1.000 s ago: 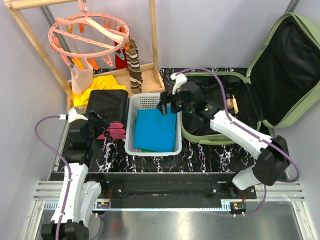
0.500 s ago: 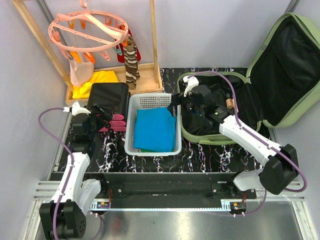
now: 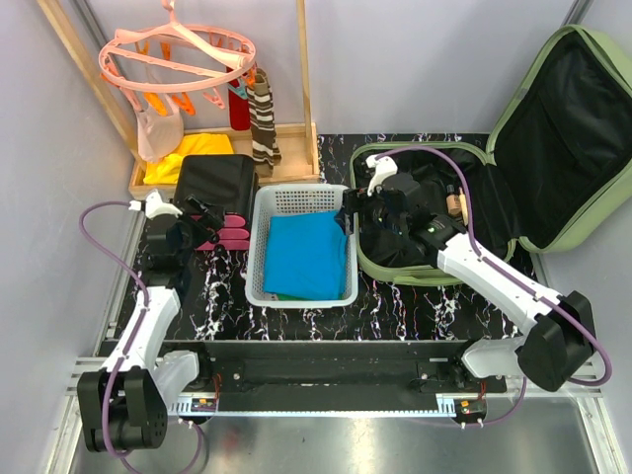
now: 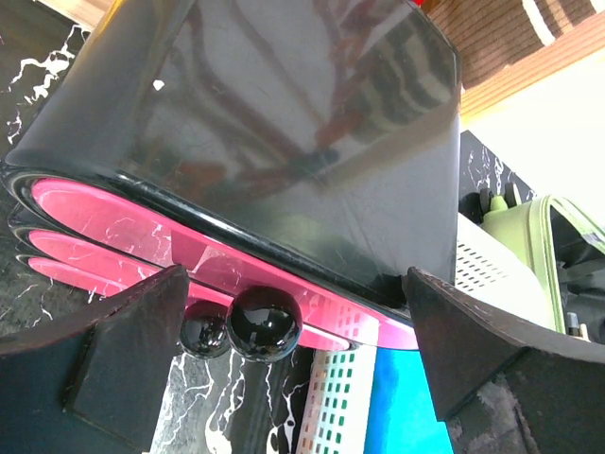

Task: Open, take out, and arrange the luggage
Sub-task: Open the drawer

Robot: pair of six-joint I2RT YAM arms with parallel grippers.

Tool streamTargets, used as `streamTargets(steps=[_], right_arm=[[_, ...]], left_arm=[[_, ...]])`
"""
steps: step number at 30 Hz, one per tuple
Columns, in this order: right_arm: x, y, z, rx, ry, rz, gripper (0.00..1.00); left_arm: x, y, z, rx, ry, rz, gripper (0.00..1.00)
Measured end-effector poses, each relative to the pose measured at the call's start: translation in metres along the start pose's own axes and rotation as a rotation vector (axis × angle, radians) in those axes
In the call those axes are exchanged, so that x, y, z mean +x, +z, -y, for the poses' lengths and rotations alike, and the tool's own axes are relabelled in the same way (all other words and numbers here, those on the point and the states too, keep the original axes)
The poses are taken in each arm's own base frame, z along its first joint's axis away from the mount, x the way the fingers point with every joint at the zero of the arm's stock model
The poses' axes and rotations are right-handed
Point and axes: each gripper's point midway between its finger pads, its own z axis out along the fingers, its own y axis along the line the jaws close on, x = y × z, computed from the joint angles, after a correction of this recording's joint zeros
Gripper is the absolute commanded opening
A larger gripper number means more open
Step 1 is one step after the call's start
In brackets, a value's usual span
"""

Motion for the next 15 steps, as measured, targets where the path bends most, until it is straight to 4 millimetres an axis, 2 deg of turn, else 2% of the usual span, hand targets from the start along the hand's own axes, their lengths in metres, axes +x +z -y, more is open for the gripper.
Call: streamTargets(steps=[6,15], right_arm=[[-0.011,-0.009,0.006,0.025,0.002,0.039,0.91],[-0.011,-0.01,0.02,0.063,0.005,0.036,0.91]], left_arm=[[0.006,-0.018,0.015,0.03,0.083,-0.082,0.99],[0.008,-0.066,0.007,-0.004,0.181,-0.11,0.97]])
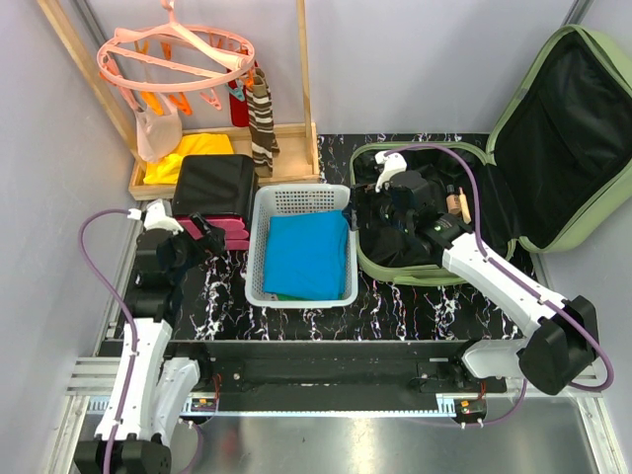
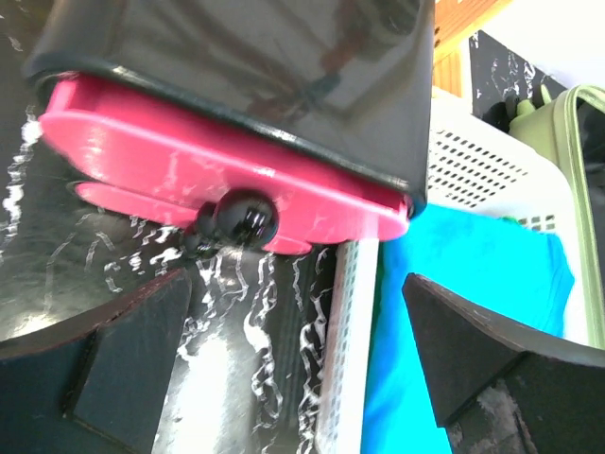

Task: Open, take out, and arrange the luggage
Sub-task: Open the drawer

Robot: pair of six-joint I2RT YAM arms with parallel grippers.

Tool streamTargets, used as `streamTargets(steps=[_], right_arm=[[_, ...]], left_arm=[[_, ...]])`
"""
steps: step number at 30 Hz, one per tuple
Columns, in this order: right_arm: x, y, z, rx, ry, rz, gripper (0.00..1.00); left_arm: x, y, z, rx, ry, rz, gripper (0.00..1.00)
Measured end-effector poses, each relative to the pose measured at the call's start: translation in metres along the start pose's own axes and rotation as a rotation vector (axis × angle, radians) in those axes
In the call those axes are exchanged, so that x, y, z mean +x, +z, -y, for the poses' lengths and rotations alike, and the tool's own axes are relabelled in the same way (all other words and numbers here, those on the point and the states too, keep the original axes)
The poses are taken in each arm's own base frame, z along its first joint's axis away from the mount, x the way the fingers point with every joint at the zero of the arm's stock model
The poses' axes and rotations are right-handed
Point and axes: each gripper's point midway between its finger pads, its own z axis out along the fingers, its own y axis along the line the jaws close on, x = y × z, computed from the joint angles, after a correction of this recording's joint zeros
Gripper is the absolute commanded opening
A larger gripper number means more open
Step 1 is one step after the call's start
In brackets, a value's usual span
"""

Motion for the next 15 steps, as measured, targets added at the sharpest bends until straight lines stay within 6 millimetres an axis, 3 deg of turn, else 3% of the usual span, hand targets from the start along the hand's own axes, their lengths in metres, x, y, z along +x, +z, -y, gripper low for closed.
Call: streamTargets(steps=[4,10,15], right_arm=[[0.0,0.0,0.001,0.002,0.001,0.0,0.91],[-0.001,0.0,0.003,0.004,0.003,0.002,0.91],[0.0,-0.007,0.007,0.011,0.006,0.012,0.92]], left_arm=[[0.005,-0.006,-0.004,-0.01,0.035,-0.013,0.93],[0.018,0.011,-0.015,-0.062,0.084,-0.129,0.89],[0.004,0.021,-0.016,-0.085,0.151,-0.148,0.86]])
